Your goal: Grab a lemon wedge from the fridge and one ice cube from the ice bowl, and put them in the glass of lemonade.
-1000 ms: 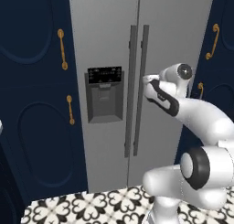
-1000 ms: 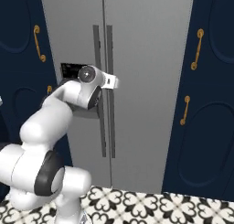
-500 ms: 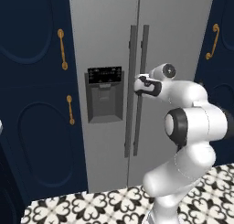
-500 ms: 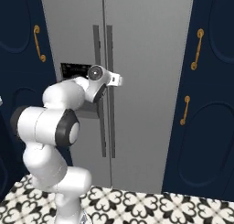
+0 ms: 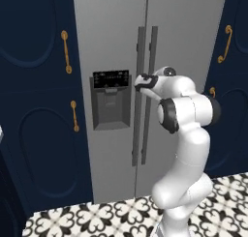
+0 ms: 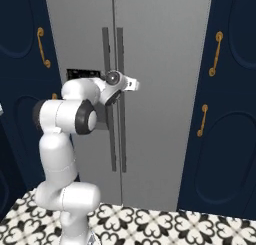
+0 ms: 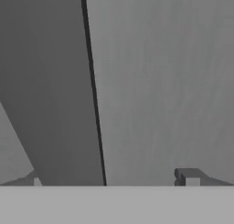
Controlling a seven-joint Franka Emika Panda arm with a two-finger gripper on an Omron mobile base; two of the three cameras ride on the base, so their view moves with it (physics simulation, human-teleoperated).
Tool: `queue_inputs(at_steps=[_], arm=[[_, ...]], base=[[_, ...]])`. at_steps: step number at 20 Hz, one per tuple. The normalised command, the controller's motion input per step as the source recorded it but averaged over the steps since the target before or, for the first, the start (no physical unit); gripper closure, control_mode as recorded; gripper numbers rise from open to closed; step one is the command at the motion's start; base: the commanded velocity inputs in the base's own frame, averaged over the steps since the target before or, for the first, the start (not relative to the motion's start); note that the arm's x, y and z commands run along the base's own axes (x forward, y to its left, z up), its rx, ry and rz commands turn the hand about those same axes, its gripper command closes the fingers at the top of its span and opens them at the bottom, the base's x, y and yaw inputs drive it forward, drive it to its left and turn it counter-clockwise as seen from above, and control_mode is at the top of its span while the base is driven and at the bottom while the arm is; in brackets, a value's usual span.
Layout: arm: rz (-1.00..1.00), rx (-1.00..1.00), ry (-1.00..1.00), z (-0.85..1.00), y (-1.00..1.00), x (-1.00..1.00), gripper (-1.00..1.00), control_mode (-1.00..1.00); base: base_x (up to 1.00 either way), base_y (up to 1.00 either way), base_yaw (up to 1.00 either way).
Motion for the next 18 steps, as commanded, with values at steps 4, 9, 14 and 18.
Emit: queue_inputs(at_steps=[4,9,14,18], arm=[[0.00,0.00,0.00,-0.36,-0.26,0.95,-1.00,-1.00],[0.00,-0.05,-0.01,-0.61,-0.02,0.70,1.00,-1.00],[-0.01,0.00,0.03,-0.02,-0.02,-0.30,1.00,-1.00],[-0.01,0.03,0.08,0.47,-0.47,-1.00,1.00,-1.00]], base=[[0.00,0.00,0.00],[0.00,0.00,0.00],[0.00,0.00,0.00],[0.00,0.00,0.00]])
